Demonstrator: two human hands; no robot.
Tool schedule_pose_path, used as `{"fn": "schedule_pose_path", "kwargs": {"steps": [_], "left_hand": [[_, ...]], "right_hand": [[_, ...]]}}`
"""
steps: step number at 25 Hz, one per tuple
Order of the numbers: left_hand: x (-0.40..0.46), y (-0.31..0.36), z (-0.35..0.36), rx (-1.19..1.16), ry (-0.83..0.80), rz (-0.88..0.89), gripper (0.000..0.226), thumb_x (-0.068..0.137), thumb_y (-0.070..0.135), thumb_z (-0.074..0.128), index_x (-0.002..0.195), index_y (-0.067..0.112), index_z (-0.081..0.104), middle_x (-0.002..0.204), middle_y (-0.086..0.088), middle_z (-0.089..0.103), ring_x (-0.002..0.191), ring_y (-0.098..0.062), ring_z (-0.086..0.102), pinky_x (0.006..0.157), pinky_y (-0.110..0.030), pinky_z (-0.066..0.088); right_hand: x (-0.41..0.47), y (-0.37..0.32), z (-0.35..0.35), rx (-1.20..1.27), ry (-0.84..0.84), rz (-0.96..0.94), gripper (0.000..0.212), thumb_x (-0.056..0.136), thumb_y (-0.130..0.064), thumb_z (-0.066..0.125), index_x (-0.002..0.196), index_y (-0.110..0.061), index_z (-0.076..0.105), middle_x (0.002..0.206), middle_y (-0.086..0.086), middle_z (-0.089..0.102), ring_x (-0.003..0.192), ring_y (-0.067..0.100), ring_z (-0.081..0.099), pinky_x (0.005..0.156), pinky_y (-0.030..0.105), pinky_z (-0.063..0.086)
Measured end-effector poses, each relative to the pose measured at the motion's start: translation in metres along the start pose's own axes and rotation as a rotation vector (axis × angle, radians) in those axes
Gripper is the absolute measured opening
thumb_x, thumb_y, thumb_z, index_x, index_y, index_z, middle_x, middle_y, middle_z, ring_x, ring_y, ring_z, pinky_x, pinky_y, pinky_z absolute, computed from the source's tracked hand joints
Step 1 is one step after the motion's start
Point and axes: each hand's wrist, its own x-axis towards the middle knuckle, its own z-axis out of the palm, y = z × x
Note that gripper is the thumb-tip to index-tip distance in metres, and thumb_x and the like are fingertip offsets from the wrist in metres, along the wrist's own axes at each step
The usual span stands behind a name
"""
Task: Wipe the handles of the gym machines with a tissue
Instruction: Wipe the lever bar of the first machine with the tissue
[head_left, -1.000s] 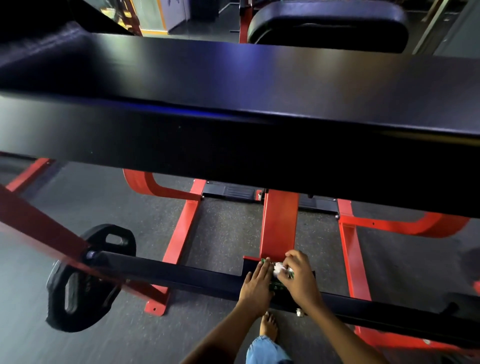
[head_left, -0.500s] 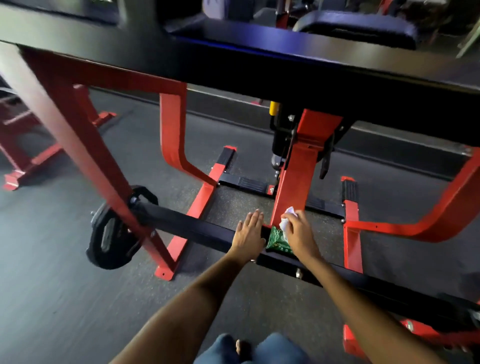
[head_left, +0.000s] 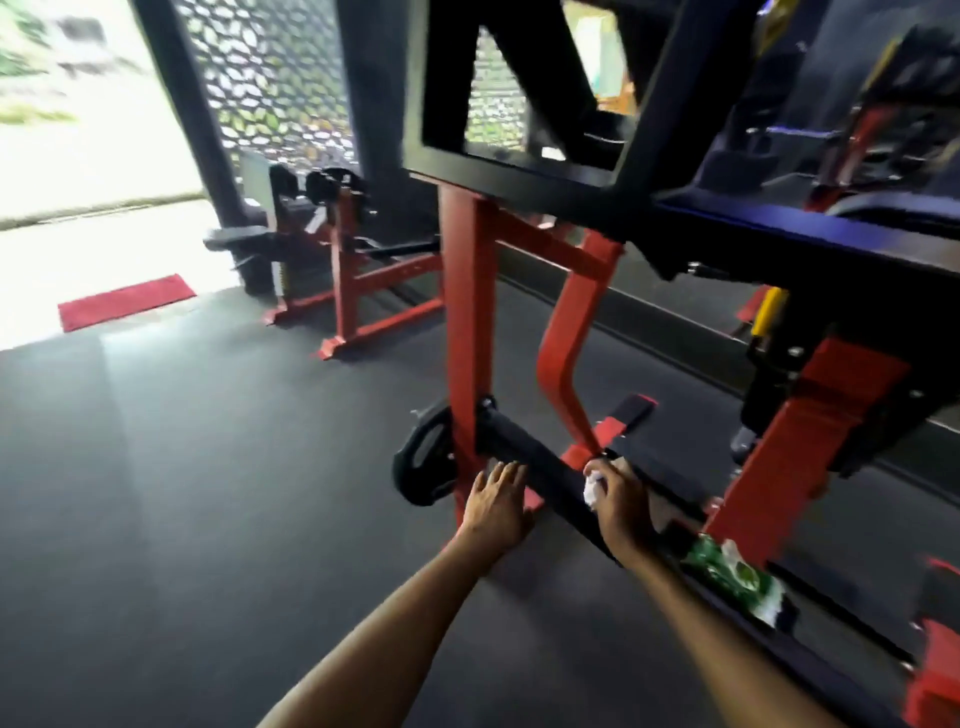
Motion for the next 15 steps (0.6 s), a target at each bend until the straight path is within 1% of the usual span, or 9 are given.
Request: {"fn": "schedule_pose_path", "kwargs": {"steps": [2,4,5,7,9,10,11,13,15], "left_hand": [[-0.033,-0.028,-0.024,0.031,0.002,-0.146,0.045,0.096,0.030,0.045,0.137,0.014,0.045,0.139,-0.009,0.050,0.129,-0.029,0.046,0.103,-0.039,0.035],[-0.063,-0.059,-0.047,0.043,0.010,-0.260,0.037,0.096,0.029,0.044,0.129,0.013,0.051,0.132,-0.010,0.054,0.123,-0.030,0.051,0.098,-0.040,0.039],[-0.076,-0.074,-0.057,0.052,0.021,-0.299,0.037,0.096,0.029,0.044,0.129,0.013,0.051,0.132,-0.009,0.054,0.123,-0.030,0.051,0.097,-0.039,0.040],[-0.097,-0.103,-0.073,0.058,0.049,-0.360,0.039,0.096,0.030,0.045,0.132,0.015,0.050,0.133,-0.007,0.053,0.124,-0.028,0.050,0.099,-0.038,0.039],[-0.111,-0.128,-0.088,0.045,0.064,-0.423,0.040,0.097,0.031,0.045,0.134,0.017,0.050,0.135,-0.006,0.052,0.125,-0.027,0.049,0.100,-0.036,0.037],[-0.114,-0.141,-0.096,0.035,0.075,-0.452,0.040,0.097,0.031,0.045,0.134,0.017,0.049,0.136,-0.005,0.052,0.126,-0.026,0.049,0.101,-0.036,0.037],[-0.116,-0.157,-0.105,0.023,0.089,-0.478,0.040,0.097,0.032,0.045,0.135,0.017,0.049,0.137,-0.005,0.052,0.126,-0.026,0.048,0.101,-0.035,0.037],[-0.115,-0.192,-0.122,0.001,0.114,-0.516,0.041,0.098,0.033,0.044,0.136,0.018,0.048,0.138,-0.004,0.051,0.127,-0.026,0.048,0.102,-0.034,0.036],[-0.109,-0.236,-0.139,-0.013,0.129,-0.548,0.042,0.098,0.033,0.044,0.137,0.018,0.047,0.140,-0.004,0.050,0.127,-0.025,0.049,0.102,-0.034,0.037]], "right_hand": [[-0.005,-0.033,0.029,0.064,-0.029,-0.012,0.013,0.072,0.014,0.061,0.076,0.004,0.067,0.089,0.021,0.058,0.076,0.034,0.061,0.073,0.022,0.039],[-0.014,-0.075,0.055,0.117,-0.094,-0.040,0.002,0.075,0.008,0.065,0.075,0.008,0.067,0.093,0.026,0.057,0.077,0.037,0.062,0.079,0.029,0.044],[-0.019,-0.093,0.068,0.126,-0.112,-0.097,0.004,0.077,0.007,0.063,0.076,0.007,0.067,0.089,0.025,0.057,0.075,0.037,0.062,0.077,0.031,0.044],[-0.028,-0.122,0.092,0.155,-0.145,-0.196,0.014,0.079,0.009,0.060,0.087,0.001,0.069,0.080,0.020,0.061,0.074,0.034,0.063,0.071,0.027,0.040],[-0.029,-0.151,0.112,0.200,-0.200,-0.232,0.025,0.082,-0.001,0.064,0.103,-0.014,0.066,0.083,0.007,0.068,0.080,0.022,0.065,0.076,0.028,0.045],[-0.026,-0.166,0.126,0.192,-0.222,-0.261,0.025,0.082,-0.007,0.066,0.103,-0.021,0.065,0.083,0.001,0.070,0.081,0.016,0.067,0.078,0.030,0.049],[-0.021,-0.183,0.141,0.182,-0.242,-0.292,0.021,0.081,-0.010,0.068,0.097,-0.023,0.066,0.082,-0.001,0.071,0.079,0.015,0.067,0.076,0.030,0.050],[-0.008,-0.218,0.172,0.200,-0.273,-0.318,0.014,0.077,-0.001,0.071,0.080,-0.015,0.070,0.077,0.008,0.068,0.073,0.024,0.067,0.070,0.025,0.044],[0.005,-0.251,0.204,0.206,-0.270,-0.356,0.015,0.073,0.007,0.072,0.075,-0.008,0.070,0.076,0.012,0.063,0.070,0.029,0.065,0.069,0.022,0.037]]}}
